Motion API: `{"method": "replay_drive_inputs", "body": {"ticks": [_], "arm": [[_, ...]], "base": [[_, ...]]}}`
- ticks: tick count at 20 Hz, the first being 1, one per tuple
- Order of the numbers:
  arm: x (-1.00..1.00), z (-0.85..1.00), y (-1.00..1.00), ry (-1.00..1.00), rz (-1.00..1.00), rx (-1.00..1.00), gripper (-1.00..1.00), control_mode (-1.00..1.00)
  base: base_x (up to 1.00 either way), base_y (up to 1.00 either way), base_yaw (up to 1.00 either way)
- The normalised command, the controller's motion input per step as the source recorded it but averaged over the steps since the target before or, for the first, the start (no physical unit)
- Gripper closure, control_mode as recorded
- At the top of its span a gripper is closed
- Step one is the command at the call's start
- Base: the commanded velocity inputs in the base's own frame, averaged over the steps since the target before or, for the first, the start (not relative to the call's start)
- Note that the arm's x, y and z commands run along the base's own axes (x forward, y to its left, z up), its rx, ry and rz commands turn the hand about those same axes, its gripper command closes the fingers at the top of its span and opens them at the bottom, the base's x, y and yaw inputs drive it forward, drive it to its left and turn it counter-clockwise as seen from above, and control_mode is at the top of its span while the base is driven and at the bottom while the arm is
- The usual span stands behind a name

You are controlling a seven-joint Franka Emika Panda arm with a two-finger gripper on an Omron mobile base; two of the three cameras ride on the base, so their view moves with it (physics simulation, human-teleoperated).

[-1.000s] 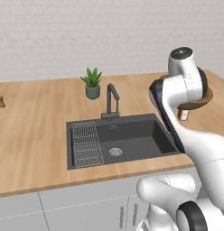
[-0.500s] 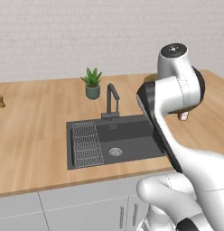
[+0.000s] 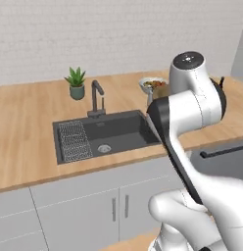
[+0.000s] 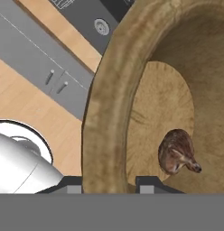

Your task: Pick the mushroom from the sink and place it in the bowl. Then pick the bowl and place it in the microwave. Then close the microwave door and press the start button.

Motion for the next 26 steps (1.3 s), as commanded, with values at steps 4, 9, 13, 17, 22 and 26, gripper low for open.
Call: {"method": "replay_drive_inputs", "body": {"ticks": [4,9,13,17,22,26], "arm": [[0.0,0.0,0.0,0.0,0.0,0.0,1.0,1.0],[0.0,0.0,0.0,0.0,0.0,0.0,1.0,1.0],[0.0,0.0,0.0,0.0,0.0,0.0,1.0,1.0],[0.0,0.0,0.0,0.0,0.0,0.0,1.0,1.0],[0.0,0.0,0.0,0.0,0.0,0.0,1.0,1.0],[0.0,0.0,0.0,0.0,0.0,0.0,1.0,1.0]], "base": [[-0.11,-0.12,-0.8],[0.0,-0.15,-0.87],[0.0,-0.47,-0.8],[0.0,-0.91,-0.6],[0.05,-0.66,-0.7],[0.46,-0.11,-0.72]]}}
